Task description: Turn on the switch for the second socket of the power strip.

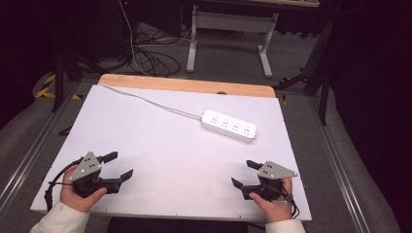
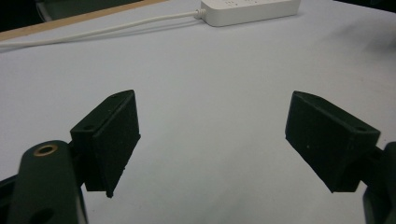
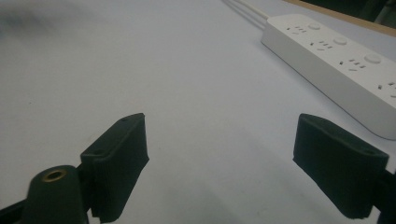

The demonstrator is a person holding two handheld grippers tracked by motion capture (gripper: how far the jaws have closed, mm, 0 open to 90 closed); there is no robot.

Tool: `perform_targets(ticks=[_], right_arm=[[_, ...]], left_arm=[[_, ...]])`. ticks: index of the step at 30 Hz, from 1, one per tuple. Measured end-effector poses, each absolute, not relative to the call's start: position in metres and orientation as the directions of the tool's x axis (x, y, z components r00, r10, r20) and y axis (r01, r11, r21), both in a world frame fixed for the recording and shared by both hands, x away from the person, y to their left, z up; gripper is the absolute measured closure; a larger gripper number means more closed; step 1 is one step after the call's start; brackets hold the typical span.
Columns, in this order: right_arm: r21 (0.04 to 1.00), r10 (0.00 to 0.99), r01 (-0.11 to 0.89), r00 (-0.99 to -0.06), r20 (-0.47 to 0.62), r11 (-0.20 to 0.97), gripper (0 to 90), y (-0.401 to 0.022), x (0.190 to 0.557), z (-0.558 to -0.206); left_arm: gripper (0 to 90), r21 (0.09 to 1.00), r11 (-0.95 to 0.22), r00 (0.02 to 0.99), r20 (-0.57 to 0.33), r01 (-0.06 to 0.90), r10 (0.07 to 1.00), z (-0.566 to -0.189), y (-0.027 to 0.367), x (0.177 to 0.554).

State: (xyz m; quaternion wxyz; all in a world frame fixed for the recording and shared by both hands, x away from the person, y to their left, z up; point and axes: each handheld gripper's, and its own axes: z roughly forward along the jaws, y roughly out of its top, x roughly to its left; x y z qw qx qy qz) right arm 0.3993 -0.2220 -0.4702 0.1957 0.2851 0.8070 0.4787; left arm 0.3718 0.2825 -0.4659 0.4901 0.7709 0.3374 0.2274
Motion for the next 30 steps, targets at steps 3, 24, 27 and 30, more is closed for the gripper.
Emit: perform_targets(ticks=[3, 24, 27, 30], right_arm=[[0.886, 0.65, 0.272, -0.759, -0.042, 0.376, 17.9, -0.223, 0.399, -0.468], [0.852, 0.649, 0.255, -0.751, -0.124, 0.458, 22.9, -0.216, 0.396, -0.454], [0.85, 0.645, 0.251, -0.753, -0.13, 0.464, 23.2, -0.215, 0.396, -0.451], [0.851, 0.644, 0.254, -0.755, -0.123, 0.459, 23.3, -0.216, 0.396, -0.449]], left_arm=[[18.8, 0.909, -0.301, 0.671, 0.033, 0.288, 0.741, -0.465, 0.283, 0.371], [22.1, 0.907, -0.308, 0.649, 0.051, 0.288, 0.759, -0.464, 0.284, 0.369], [22.0, 0.91, -0.298, 0.648, 0.044, 0.288, 0.761, -0.464, 0.284, 0.369], [22.2, 0.907, -0.305, 0.647, 0.049, 0.289, 0.761, -0.464, 0.284, 0.369]])
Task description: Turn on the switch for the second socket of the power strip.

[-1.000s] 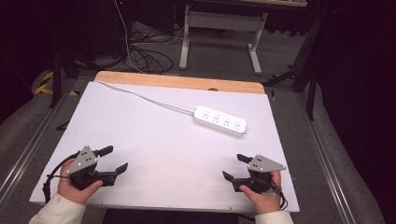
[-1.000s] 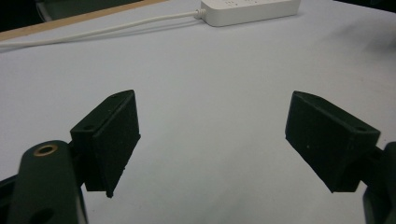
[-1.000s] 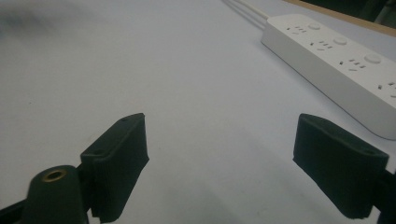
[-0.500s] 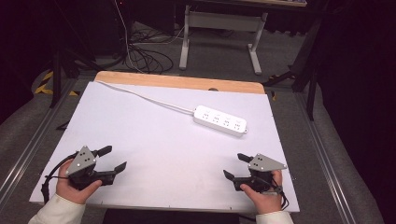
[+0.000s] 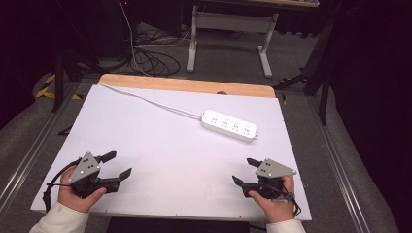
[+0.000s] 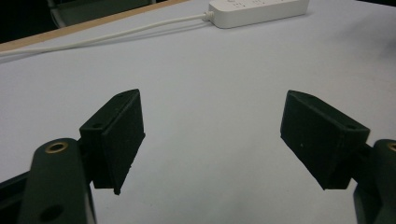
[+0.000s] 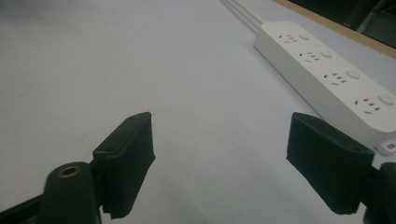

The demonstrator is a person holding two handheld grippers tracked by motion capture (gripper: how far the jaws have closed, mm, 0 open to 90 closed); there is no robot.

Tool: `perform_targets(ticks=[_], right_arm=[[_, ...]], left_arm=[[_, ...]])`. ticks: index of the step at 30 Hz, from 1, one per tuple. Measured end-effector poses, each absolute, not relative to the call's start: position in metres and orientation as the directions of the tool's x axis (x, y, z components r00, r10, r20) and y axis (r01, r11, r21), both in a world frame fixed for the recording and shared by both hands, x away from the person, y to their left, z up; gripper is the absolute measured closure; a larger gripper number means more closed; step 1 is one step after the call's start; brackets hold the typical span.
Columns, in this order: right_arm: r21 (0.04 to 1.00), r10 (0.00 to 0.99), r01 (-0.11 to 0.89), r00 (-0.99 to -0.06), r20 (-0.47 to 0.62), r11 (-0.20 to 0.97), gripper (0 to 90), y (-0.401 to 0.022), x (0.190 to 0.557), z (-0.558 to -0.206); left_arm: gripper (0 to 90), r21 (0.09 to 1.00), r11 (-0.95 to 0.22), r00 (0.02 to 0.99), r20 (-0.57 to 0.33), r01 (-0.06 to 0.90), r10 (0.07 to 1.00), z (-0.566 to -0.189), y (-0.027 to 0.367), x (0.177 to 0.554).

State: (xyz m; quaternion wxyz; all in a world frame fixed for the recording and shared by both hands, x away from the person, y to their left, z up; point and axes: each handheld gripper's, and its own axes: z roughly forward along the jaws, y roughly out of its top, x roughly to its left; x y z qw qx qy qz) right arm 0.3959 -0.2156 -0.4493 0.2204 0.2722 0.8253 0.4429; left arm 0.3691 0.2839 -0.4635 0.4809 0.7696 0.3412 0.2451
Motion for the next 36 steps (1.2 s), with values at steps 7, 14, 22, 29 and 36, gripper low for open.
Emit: perform_targets(ticks=[7, 14, 22, 29, 36], right_arm=[[0.823, 0.638, 0.261, -0.755, -0.152, 0.505, 24.0, -0.212, 0.401, -0.436], [0.808, 0.632, 0.275, -0.761, -0.148, 0.521, 25.3, -0.206, 0.413, -0.421], [0.802, 0.616, 0.247, -0.767, -0.181, 0.544, 26.9, -0.202, 0.422, -0.402], [0.795, 0.608, 0.236, -0.769, -0.199, 0.558, 26.9, -0.198, 0.429, -0.387], [0.782, 0.592, 0.225, -0.776, -0.218, 0.582, 26.9, -0.191, 0.437, -0.375]], left_arm=[[22.4, 0.911, -0.297, 0.645, 0.045, 0.288, 0.763, -0.463, 0.283, 0.369], [22.4, 0.91, -0.302, 0.644, 0.051, 0.285, 0.763, -0.463, 0.284, 0.369], [22.8, 0.908, -0.298, 0.638, 0.046, 0.294, 0.769, -0.464, 0.284, 0.369], [22.7, 0.909, -0.295, 0.638, 0.044, 0.293, 0.769, -0.464, 0.285, 0.369], [22.8, 0.908, -0.299, 0.638, 0.048, 0.292, 0.768, -0.463, 0.285, 0.369]])
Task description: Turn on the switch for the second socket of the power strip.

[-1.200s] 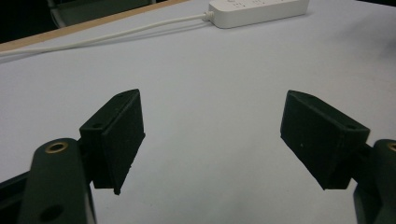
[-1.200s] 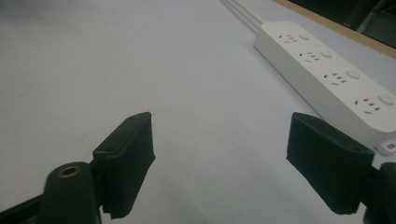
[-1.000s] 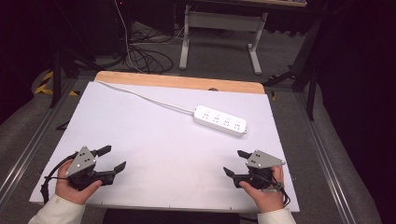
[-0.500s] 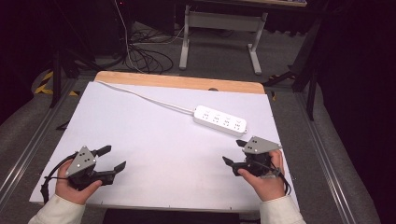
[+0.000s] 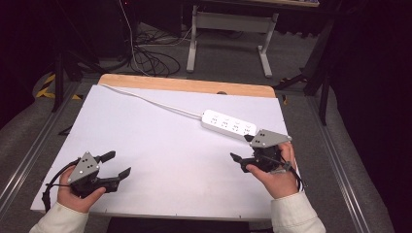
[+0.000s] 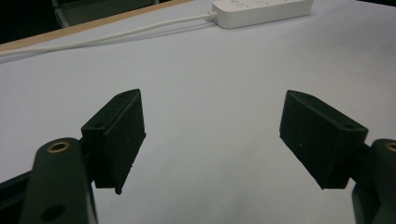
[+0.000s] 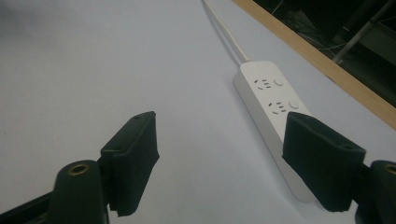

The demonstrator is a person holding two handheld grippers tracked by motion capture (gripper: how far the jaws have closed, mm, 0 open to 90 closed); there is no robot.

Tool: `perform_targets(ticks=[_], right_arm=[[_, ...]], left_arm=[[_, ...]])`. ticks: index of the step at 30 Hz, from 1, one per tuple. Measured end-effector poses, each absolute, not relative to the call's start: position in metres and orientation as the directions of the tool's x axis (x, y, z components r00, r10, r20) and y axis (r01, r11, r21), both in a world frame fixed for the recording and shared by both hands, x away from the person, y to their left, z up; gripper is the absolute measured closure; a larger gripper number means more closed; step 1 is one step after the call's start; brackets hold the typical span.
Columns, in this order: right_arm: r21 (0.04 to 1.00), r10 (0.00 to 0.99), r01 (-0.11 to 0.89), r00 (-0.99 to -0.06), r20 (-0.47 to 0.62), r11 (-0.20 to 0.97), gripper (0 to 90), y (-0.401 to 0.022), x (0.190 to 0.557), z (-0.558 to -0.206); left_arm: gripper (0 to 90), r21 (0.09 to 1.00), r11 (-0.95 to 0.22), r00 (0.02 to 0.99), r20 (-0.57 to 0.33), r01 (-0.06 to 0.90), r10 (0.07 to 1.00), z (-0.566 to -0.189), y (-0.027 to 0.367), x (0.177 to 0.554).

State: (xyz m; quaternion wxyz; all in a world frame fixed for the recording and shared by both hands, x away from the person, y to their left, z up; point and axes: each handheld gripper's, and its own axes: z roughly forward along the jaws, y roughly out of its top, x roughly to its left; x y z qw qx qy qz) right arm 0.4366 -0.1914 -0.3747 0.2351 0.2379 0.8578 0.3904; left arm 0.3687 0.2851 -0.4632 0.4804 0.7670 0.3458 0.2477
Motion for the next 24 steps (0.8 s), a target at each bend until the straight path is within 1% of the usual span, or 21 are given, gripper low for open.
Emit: perform_targets(ticks=[8, 9, 10, 11, 13, 15, 18, 20, 21, 22, 24], right_arm=[[0.776, 0.579, 0.217, -0.784, -0.224, 0.592, 26.9, -0.186, 0.444, -0.367], [0.779, 0.579, 0.217, -0.786, -0.219, 0.589, 28.9, -0.185, 0.446, -0.367], [0.779, 0.579, 0.217, -0.786, -0.219, 0.589, 28.9, -0.185, 0.446, -0.367], [0.779, 0.573, 0.216, -0.791, -0.213, 0.588, 32.2, -0.184, 0.448, -0.367], [0.785, 0.564, 0.207, -0.799, -0.209, 0.584, 34.9, -0.183, 0.451, -0.367], [0.79, 0.568, 0.208, -0.797, -0.205, 0.577, 45.9, -0.183, 0.455, -0.365], [0.787, 0.577, 0.228, -0.794, -0.191, 0.573, 58.4, -0.182, 0.463, -0.364], [0.781, 0.573, 0.226, -0.796, -0.196, 0.582, 68.2, -0.183, 0.468, -0.363], [0.792, 0.571, 0.208, -0.795, -0.205, 0.574, 77.1, -0.183, 0.473, -0.363], [0.792, 0.571, 0.208, -0.795, -0.205, 0.574, 77.1, -0.183, 0.473, -0.363], [0.803, 0.572, 0.203, -0.796, -0.198, 0.56, 83.1, -0.182, 0.479, -0.362]], left_arm=[[23.0, 0.908, -0.291, 0.635, 0.036, 0.302, 0.772, -0.463, 0.285, 0.369], [23.0, 0.908, -0.292, 0.636, 0.036, 0.302, 0.771, -0.463, 0.285, 0.369], [23.0, 0.907, -0.292, 0.636, 0.037, 0.302, 0.771, -0.463, 0.285, 0.369], [23.1, 0.907, -0.293, 0.635, 0.037, 0.303, 0.772, -0.463, 0.285, 0.369], [23.2, 0.906, -0.296, 0.633, 0.041, 0.303, 0.773, -0.463, 0.286, 0.369], [23.2, 0.905, -0.299, 0.631, 0.044, 0.304, 0.774, -0.464, 0.286, 0.369], [23.2, 0.904, -0.298, 0.627, 0.044, 0.306, 0.778, -0.464, 0.287, 0.367], [23.2, 0.905, -0.292, 0.622, 0.04, 0.309, 0.782, -0.464, 0.288, 0.365], [23.2, 0.906, -0.289, 0.62, 0.038, 0.31, 0.784, -0.464, 0.289, 0.365], [23.2, 0.906, -0.289, 0.616, 0.04, 0.31, 0.787, -0.464, 0.289, 0.364], [23.2, 0.905, -0.289, 0.613, 0.041, 0.311, 0.789, -0.464, 0.29, 0.363]])
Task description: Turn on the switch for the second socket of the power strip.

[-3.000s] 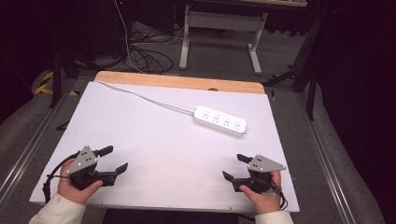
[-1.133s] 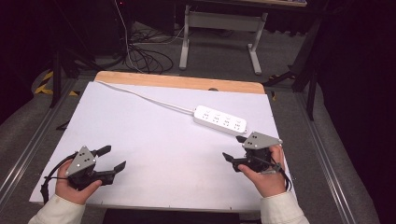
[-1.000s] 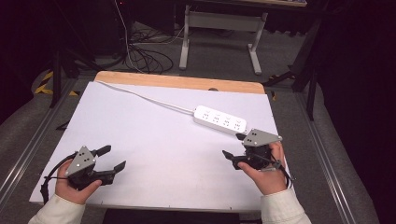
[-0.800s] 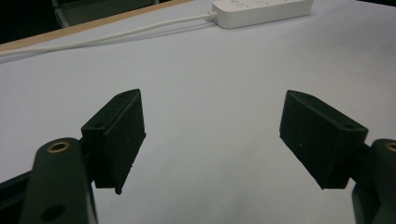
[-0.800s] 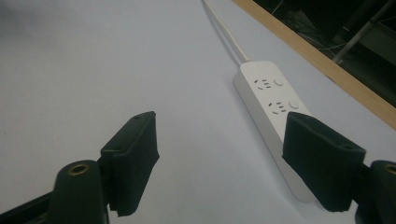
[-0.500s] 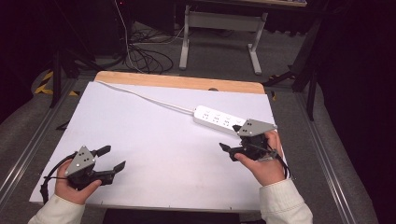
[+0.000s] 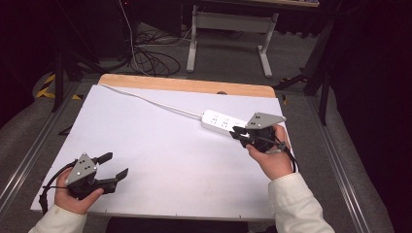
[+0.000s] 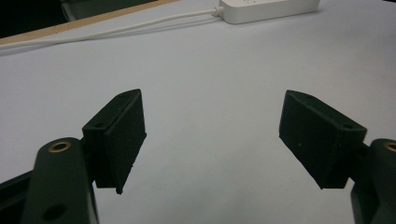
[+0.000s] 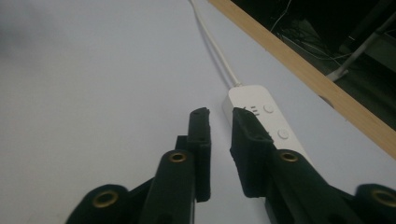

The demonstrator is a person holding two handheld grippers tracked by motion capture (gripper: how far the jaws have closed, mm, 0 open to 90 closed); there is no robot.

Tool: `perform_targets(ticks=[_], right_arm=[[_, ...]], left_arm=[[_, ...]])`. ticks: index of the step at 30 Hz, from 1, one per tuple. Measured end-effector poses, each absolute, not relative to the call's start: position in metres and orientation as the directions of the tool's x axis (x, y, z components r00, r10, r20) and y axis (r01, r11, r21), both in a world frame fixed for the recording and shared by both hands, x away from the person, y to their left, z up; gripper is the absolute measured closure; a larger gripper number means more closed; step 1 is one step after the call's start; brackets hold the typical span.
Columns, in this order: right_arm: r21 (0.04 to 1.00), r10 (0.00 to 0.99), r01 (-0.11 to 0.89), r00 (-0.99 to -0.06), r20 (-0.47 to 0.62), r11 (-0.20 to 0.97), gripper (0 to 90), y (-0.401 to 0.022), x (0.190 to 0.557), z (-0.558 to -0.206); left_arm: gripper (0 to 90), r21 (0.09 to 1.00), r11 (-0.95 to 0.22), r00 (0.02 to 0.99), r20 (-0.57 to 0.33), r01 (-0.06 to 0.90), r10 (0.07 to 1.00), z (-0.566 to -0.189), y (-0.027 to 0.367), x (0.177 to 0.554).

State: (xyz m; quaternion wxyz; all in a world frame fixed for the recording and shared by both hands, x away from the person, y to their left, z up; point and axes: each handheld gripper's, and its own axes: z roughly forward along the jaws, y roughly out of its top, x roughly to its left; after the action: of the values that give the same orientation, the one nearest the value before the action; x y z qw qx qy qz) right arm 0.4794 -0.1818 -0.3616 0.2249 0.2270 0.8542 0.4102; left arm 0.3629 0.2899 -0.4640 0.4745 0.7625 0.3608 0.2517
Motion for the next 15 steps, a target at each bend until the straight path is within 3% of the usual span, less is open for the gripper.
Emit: perform_targets(ticks=[2, 15], right_arm=[[0.812, 0.576, 0.204, -0.796, -0.188, 0.547, 90.0, -0.18, 0.486, -0.361], [0.825, 0.648, 0.295, -0.754, -0.109, 0.482, 90.0, -0.165, 0.536, -0.372]], left_arm=[[23.2, 0.904, -0.289, 0.611, 0.041, 0.313, 0.79, -0.464, 0.29, 0.362], [23.2, 0.905, -0.285, 0.616, 0.034, 0.315, 0.787, -0.464, 0.291, 0.364]])
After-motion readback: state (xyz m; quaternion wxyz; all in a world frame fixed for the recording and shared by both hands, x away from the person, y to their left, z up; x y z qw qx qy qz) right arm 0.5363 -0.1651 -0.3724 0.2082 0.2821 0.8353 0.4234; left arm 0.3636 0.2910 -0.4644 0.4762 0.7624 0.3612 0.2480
